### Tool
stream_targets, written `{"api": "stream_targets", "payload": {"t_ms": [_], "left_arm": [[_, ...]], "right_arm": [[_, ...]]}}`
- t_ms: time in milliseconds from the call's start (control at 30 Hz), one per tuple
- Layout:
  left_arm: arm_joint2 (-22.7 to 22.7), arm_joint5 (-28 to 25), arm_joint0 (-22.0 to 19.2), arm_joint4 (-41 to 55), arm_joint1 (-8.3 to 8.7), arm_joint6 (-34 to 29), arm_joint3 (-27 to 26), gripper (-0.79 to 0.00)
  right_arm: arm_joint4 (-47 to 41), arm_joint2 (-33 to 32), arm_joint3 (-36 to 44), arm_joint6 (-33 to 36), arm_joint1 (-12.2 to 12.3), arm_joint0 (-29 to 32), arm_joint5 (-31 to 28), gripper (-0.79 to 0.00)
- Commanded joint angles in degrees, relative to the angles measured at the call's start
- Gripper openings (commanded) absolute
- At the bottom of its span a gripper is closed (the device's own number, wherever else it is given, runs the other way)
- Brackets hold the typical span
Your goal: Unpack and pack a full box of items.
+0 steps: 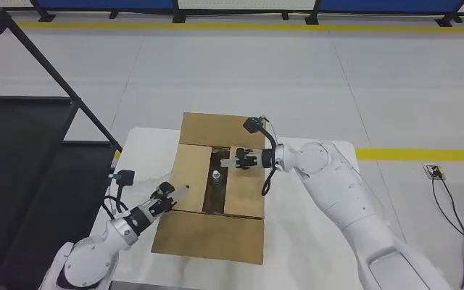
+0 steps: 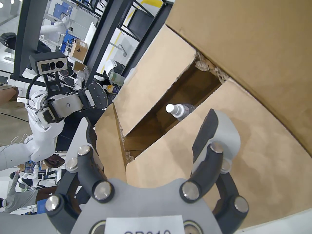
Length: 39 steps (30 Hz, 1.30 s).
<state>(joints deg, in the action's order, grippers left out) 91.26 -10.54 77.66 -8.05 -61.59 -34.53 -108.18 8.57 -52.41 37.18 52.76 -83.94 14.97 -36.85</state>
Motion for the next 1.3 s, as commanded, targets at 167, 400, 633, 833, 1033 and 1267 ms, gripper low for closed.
{"api": "stream_targets", "payload": {"t_ms": [167, 400, 633, 833, 1033, 1267], "left_arm": [[16.25, -5.43, 8.44, 7.34, 1.47, -8.24, 2.61, 0.000], [19.74, -12.25, 10.88, 10.78, 2.98, -25.79, 9.96, 0.000], [15.14, -19.35, 10.57, 10.83, 3.87, -36.28, 10.71, 0.000], [12.40, -20.13, 10.71, 13.85, 4.83, -39.08, 9.75, 0.000], [11.30, -19.20, 10.73, 19.49, 5.78, -40.01, 9.00, 0.000], [10.91, -16.99, 9.73, 25.42, 6.25, -40.27, 8.88, 0.000]], "right_arm": [[3.04, -3.91, 6.13, -5.09, 2.33, 2.80, -4.50, 0.000], [10.78, -8.11, 12.11, -12.93, 4.58, 6.18, 2.81, 0.000], [20.20, -9.41, 10.10, -21.14, 5.27, 5.64, 15.21, 0.000], [16.93, -7.91, -0.38, -19.86, 3.97, 1.95, 13.41, 0.000], [13.11, -5.83, -10.04, -20.08, 1.80, -1.41, 8.31, 0.000], [8.70, -4.45, -16.87, -18.89, -0.69, -4.08, 1.72, 0.000]]}}
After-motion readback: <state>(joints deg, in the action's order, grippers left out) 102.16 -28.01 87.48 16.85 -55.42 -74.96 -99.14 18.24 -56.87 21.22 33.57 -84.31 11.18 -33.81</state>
